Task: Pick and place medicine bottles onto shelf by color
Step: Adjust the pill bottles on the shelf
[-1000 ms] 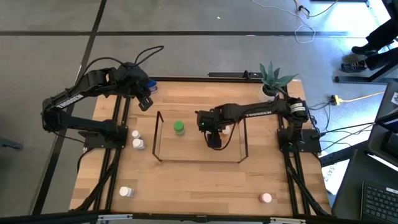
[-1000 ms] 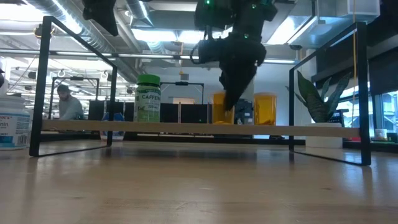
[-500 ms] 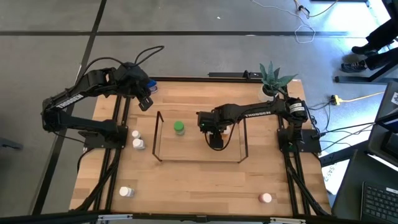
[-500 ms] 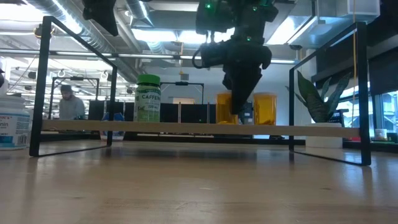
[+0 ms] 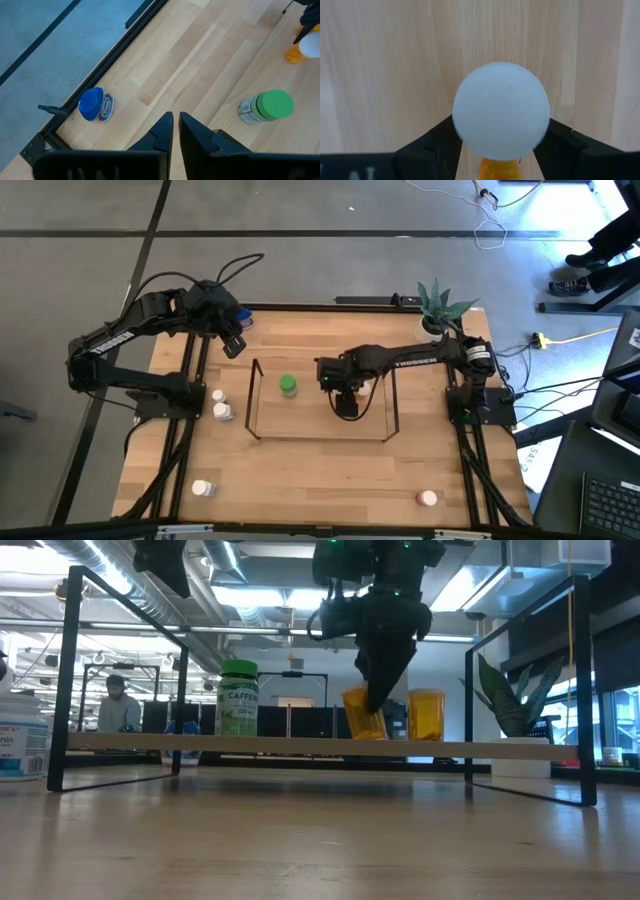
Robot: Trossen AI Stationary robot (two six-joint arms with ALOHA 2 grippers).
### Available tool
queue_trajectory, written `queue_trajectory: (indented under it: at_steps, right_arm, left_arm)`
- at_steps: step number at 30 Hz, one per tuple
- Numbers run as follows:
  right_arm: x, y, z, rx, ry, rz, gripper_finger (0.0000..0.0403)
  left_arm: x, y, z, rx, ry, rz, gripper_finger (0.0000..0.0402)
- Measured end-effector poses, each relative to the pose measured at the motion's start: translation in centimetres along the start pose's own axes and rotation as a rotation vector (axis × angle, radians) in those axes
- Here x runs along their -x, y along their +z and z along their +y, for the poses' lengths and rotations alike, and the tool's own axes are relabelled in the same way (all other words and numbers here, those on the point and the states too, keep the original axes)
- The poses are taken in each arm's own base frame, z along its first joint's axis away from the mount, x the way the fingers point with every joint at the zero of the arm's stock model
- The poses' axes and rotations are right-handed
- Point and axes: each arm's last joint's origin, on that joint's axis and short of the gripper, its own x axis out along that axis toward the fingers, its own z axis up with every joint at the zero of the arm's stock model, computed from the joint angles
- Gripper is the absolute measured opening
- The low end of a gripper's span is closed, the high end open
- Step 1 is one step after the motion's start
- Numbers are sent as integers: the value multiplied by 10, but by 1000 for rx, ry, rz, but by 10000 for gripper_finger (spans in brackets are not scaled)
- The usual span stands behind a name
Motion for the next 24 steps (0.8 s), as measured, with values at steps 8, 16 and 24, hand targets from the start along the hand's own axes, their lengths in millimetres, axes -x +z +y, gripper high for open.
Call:
queue_trajectory:
  at_steps: [8, 16, 24]
  right_arm:
    - [5, 2, 1, -2, 18, -1, 213]
    - [6, -5, 0, -34, 22, 75, 214]
    - [18, -9, 0, -108, 20, 79, 214]
  left_arm:
    - [0, 0, 0, 0, 0, 0, 25]
    - [0, 0, 0, -3, 0, 0, 25]
    - [0, 0, 0, -3, 0, 0, 25]
